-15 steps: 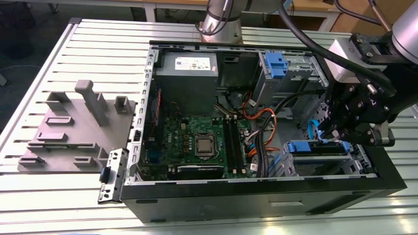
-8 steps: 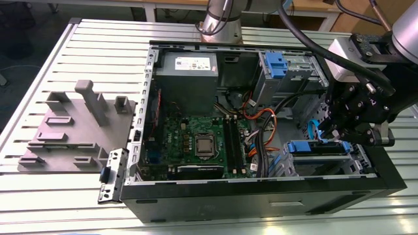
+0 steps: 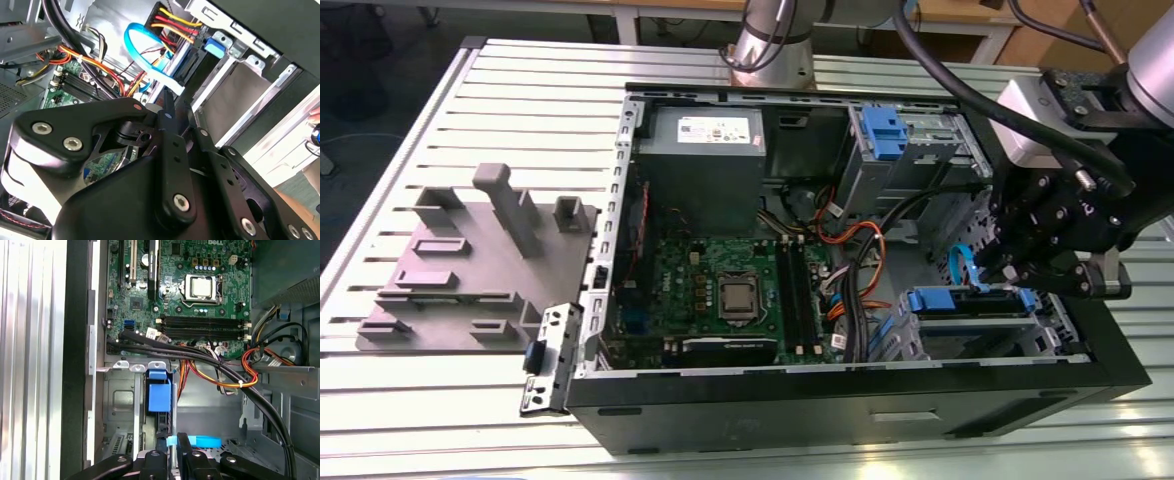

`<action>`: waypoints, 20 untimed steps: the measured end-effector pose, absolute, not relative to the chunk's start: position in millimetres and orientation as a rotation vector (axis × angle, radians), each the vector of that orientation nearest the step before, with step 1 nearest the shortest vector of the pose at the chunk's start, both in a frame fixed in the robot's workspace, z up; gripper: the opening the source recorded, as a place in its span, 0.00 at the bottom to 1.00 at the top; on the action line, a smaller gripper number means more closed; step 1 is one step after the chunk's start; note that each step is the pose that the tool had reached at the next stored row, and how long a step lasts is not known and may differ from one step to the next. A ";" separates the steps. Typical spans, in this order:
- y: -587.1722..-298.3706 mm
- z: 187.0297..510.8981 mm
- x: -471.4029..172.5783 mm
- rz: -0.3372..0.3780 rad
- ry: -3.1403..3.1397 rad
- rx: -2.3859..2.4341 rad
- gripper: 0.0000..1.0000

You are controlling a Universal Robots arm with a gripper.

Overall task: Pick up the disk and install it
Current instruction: 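Insert the first disk wire, then insert the second disk wire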

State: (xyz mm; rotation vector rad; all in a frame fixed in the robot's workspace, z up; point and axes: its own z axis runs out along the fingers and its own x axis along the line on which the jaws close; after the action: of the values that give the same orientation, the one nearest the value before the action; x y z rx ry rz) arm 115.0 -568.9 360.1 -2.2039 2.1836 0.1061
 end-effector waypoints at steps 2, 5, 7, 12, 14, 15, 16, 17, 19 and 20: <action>-568.9 360.2 117.9 0.106 2.184 -2.204 0.23; -568.9 360.1 122.5 0.106 2.184 -2.204 0.23; -568.9 360.1 125.2 0.106 2.184 -2.204 0.23; -568.9 360.1 127.4 0.106 2.184 -2.204 0.23; -568.9 360.1 127.6 0.106 2.184 -2.204 0.23; -568.9 360.1 127.6 0.106 2.184 -2.204 0.23; -568.9 360.1 127.8 0.106 2.184 -2.204 0.23; -568.9 360.1 128.2 0.106 2.184 -2.204 0.23; -568.9 360.1 129.0 0.106 2.184 -2.204 0.23; -568.9 360.1 129.7 0.106 2.184 -2.204 0.23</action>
State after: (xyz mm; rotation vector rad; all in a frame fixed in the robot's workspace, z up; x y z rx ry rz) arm 129.7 -568.9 360.1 -2.2039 2.1836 0.1061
